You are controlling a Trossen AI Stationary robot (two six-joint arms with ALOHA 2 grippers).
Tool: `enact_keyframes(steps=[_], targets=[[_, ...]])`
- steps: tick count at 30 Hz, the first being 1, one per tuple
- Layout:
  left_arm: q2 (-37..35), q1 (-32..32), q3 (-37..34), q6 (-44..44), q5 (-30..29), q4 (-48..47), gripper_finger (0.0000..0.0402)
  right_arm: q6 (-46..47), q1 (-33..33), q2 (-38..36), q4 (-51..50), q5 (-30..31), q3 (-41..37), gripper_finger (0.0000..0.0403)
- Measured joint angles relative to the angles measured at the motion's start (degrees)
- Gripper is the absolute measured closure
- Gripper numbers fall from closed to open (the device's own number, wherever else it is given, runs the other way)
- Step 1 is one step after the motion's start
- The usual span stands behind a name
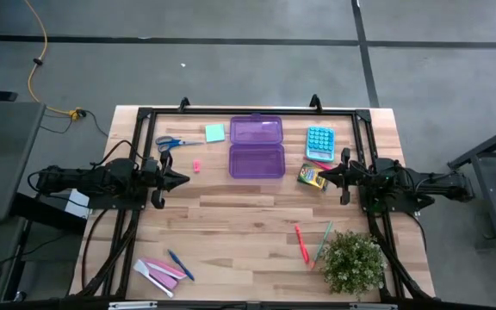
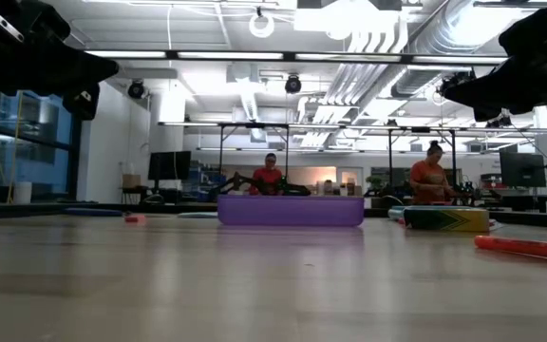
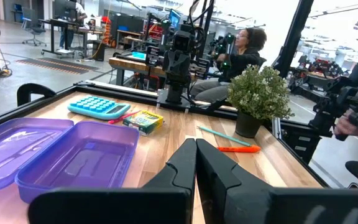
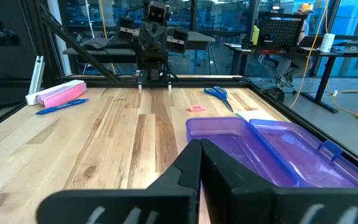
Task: Pack school essentials
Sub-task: Put the blue scissors into the violet supply box
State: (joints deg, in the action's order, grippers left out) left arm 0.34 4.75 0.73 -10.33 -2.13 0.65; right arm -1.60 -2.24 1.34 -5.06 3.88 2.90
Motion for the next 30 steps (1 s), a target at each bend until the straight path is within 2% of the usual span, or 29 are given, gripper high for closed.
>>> enact_keyframes(steps=[3, 6, 11, 13, 17, 22, 26, 30], targets=[[0.02, -0.01, -0.02, 0.0, 0.01, 0.02, 0.0401, 5.47, -0.02, 0.25, 3.73, 0.11, -0.15, 0.0402], [0.02, -0.02, -0.02, 0.0, 0.0, 0.0, 0.0401, 9.26, 0.0, 0.18, 13.42, 0.82, -0.15, 0.0402], [0.0, -0.01, -0.01, 0.01, 0.0, 0.02, 0.0401, 6.71, -0.02, 1.16, 28.47, 5.09, -0.02, 0.0402], [0.01, -0.01, -0.01, 0.01, 0.0, 0.04, 0.0401, 5.17, -0.02, 2.18, 29.47, 6.47, 1.21, 0.0402], [0.02, -0.04, 0.0, 0.0, -1.53, 0.48, 0.0401, 5.74, -0.02, 8.02, 20.92, 14.61, 8.01, 0.0402], [0.02, -0.02, -0.02, -0.18, -6.62, 7.64, 0.0401, 10.72, -0.04, 18.88, -0.68, 26.17, 18.72, 0.0402], [0.44, 0.0, 0.0, -0.14, -6.46, 16.49, 0.0401, 18.0, -0.04, 26.41, -16.51, 28.76, 25.18, 0.0402], [3.87, 0.47, 0.57, -0.06, -6.63, 18.44, 0.0401, 27.09, -0.03, 32.1, -28.01, 28.89, 28.76, 0.0402]])
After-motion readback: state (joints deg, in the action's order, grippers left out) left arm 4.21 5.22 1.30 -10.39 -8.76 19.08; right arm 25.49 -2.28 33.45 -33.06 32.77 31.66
